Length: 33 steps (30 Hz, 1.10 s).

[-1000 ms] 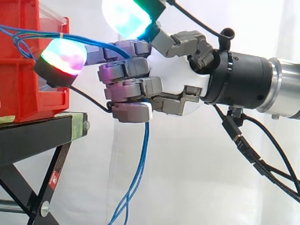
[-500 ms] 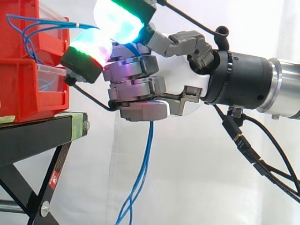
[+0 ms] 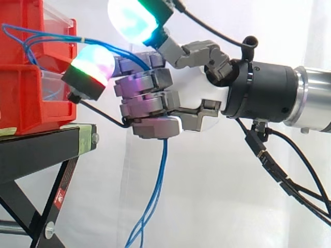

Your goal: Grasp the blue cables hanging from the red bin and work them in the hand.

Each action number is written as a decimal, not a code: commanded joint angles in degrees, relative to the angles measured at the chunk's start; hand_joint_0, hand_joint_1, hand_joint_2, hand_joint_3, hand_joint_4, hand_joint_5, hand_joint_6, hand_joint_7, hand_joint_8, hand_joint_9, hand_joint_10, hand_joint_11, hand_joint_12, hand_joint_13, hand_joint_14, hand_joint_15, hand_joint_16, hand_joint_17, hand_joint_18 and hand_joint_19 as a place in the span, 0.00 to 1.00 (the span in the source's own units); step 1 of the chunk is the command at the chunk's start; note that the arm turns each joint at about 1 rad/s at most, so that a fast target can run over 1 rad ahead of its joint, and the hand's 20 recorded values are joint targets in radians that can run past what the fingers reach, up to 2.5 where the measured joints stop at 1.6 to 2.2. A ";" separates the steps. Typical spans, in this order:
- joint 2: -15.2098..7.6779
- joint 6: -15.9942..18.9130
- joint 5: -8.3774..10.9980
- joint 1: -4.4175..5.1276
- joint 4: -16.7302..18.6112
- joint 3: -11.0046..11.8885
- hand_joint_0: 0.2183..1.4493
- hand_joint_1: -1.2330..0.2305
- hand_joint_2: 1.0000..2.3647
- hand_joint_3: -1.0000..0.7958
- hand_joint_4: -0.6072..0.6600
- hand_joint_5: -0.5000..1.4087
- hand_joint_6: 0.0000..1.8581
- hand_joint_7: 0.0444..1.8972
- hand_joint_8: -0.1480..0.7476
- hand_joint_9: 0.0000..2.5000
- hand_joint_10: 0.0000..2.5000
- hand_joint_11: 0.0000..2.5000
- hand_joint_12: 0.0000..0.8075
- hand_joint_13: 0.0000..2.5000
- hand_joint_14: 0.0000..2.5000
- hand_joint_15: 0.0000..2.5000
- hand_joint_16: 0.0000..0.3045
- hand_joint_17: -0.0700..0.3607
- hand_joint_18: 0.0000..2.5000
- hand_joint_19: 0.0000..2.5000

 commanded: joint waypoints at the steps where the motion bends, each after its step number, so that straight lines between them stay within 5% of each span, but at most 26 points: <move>1: -0.05 0.00 16.02 0.39 -1.01 0.00 0.47 0.46 0.00 0.00 0.69 0.47 0.04 0.69 0.59 0.28 1.00 0.77 0.53 0.33 1.00 0.62 0.16 0.42 0.53 0.49; 2: -0.05 -0.09 17.86 0.48 -1.27 0.00 0.47 0.46 0.00 0.00 0.69 0.47 0.04 0.69 0.59 0.27 1.00 0.77 0.52 0.33 1.00 0.62 0.16 0.42 0.53 0.49; 4: -0.05 -0.18 17.95 0.57 -1.36 0.00 0.47 0.46 0.00 0.00 0.69 0.47 0.04 0.69 0.59 0.27 1.00 0.77 0.52 0.33 1.00 0.62 0.16 0.42 0.53 0.49; 9: -0.05 -1.76 14.61 0.57 -0.48 0.00 0.48 0.46 0.00 0.01 0.70 0.47 0.04 0.69 0.58 0.28 1.00 0.77 0.52 0.33 1.00 0.61 0.16 0.42 0.53 0.50; 16: -0.05 -3.96 13.47 0.57 0.58 0.00 0.49 0.46 0.00 0.03 0.69 0.47 0.04 0.69 0.58 0.27 1.00 0.77 0.53 0.33 1.00 0.62 0.16 0.41 0.53 0.51; 21: 0.04 -5.19 9.69 0.48 0.31 0.00 0.48 0.47 0.00 0.02 0.69 0.47 0.05 0.69 0.59 0.27 1.00 0.78 0.53 0.33 1.00 0.62 0.16 0.42 0.53 0.50; 23: -0.05 -6.77 5.91 0.30 -0.39 0.00 0.47 0.48 0.00 0.01 0.69 0.47 0.05 0.69 0.58 0.27 1.00 0.78 0.53 0.33 1.00 0.61 0.16 0.42 0.53 0.49; 28: 0.04 -9.06 1.69 0.22 -1.27 0.00 0.47 0.49 0.00 0.01 0.70 0.46 0.05 0.69 0.58 0.27 1.00 0.77 0.53 0.33 1.00 0.61 0.16 0.42 0.53 0.48; 33: 0.04 -9.32 1.52 0.22 -1.27 0.00 0.51 0.46 0.00 0.06 0.69 0.46 0.05 0.69 0.58 0.27 1.00 0.77 0.51 0.33 1.00 0.61 0.16 0.41 0.53 0.50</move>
